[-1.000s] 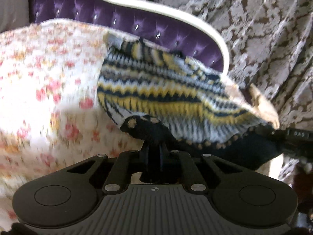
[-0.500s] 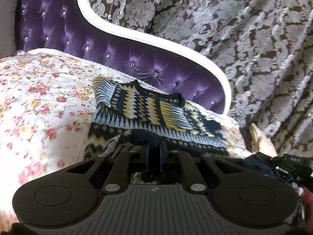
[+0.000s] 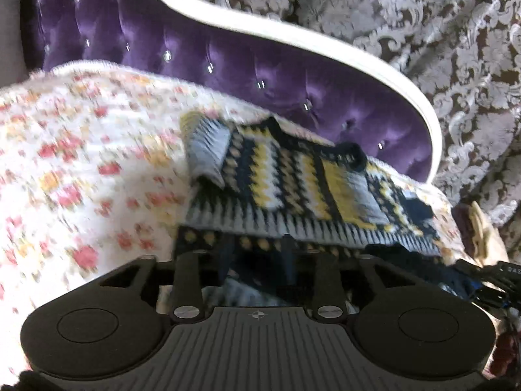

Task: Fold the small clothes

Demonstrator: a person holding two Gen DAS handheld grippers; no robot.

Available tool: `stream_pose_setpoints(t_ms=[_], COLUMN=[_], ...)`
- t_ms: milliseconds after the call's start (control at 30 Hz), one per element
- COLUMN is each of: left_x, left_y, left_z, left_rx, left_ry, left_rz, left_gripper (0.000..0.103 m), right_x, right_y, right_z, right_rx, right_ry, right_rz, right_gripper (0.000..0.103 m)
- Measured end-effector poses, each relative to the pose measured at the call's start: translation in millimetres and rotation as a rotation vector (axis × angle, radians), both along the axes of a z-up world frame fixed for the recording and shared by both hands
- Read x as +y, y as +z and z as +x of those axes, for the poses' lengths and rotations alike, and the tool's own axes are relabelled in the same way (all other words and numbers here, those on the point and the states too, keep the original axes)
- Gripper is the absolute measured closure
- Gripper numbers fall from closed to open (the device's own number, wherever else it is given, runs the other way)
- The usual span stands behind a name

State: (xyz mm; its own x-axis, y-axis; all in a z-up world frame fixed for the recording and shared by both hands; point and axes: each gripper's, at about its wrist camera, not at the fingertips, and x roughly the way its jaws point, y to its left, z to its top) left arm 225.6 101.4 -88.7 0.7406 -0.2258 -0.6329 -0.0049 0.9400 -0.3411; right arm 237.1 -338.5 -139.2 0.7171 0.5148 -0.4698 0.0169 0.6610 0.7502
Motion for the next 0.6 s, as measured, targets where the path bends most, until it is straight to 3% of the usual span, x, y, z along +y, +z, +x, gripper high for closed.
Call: stream_pose_setpoints(t_ms=[67, 133, 367, 600], left_x=[8, 13, -3, -26], left_y=[7, 12, 5, -19], left_z=[-1, 0, 9, 26], left_rx=[-0.028, -0.033, 0.008, 0.046], left_ry=[0.005, -0.007, -0.163, -0.27], left_rz=[0.027, 0.075, 0.208, 0.236], left_gripper=[0.061, 0.054, 0.05, 0.05], right_x=[-3, -8, -9, 18], right_y=[3, 10, 25, 17], right_z=[0, -5, -9, 11], right_rx=[-0.023, -0.07, -0.144, -0.178], right_ry=[-0.009, -0.023, 0.042, 0.189], right_rz=[-0.021, -0.054, -0.191, -0.371], right_gripper=[0.065, 0.043, 0.034, 0.033])
